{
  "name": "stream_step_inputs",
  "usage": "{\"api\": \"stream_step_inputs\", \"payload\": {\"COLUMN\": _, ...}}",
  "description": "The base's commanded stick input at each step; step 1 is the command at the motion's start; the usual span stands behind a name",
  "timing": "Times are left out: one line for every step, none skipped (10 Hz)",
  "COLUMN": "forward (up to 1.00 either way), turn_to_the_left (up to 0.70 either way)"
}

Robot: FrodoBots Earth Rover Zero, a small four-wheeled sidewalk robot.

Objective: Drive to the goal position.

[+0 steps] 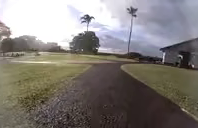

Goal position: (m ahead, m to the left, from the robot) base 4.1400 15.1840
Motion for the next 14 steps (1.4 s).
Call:
{"api": "stream_step_inputs", "payload": {"forward": 0.60, "turn_to_the_left": -0.15}}
{"api": "stream_step_inputs", "payload": {"forward": 0.60, "turn_to_the_left": -0.15}}
{"api": "stream_step_inputs", "payload": {"forward": 0.60, "turn_to_the_left": -0.15}}
{"api": "stream_step_inputs", "payload": {"forward": 0.60, "turn_to_the_left": -0.15}}
{"api": "stream_step_inputs", "payload": {"forward": 0.60, "turn_to_the_left": -0.13}}
{"api": "stream_step_inputs", "payload": {"forward": 0.60, "turn_to_the_left": -0.04}}
{"api": "stream_step_inputs", "payload": {"forward": 0.60, "turn_to_the_left": 0.00}}
{"api": "stream_step_inputs", "payload": {"forward": 0.60, "turn_to_the_left": 0.00}}
{"api": "stream_step_inputs", "payload": {"forward": 0.60, "turn_to_the_left": 0.00}}
{"api": "stream_step_inputs", "payload": {"forward": 0.60, "turn_to_the_left": -0.10}}
{"api": "stream_step_inputs", "payload": {"forward": 0.60, "turn_to_the_left": -0.15}}
{"api": "stream_step_inputs", "payload": {"forward": 0.60, "turn_to_the_left": -0.15}}
{"api": "stream_step_inputs", "payload": {"forward": 0.60, "turn_to_the_left": -0.15}}
{"api": "stream_step_inputs", "payload": {"forward": 0.60, "turn_to_the_left": -0.15}}
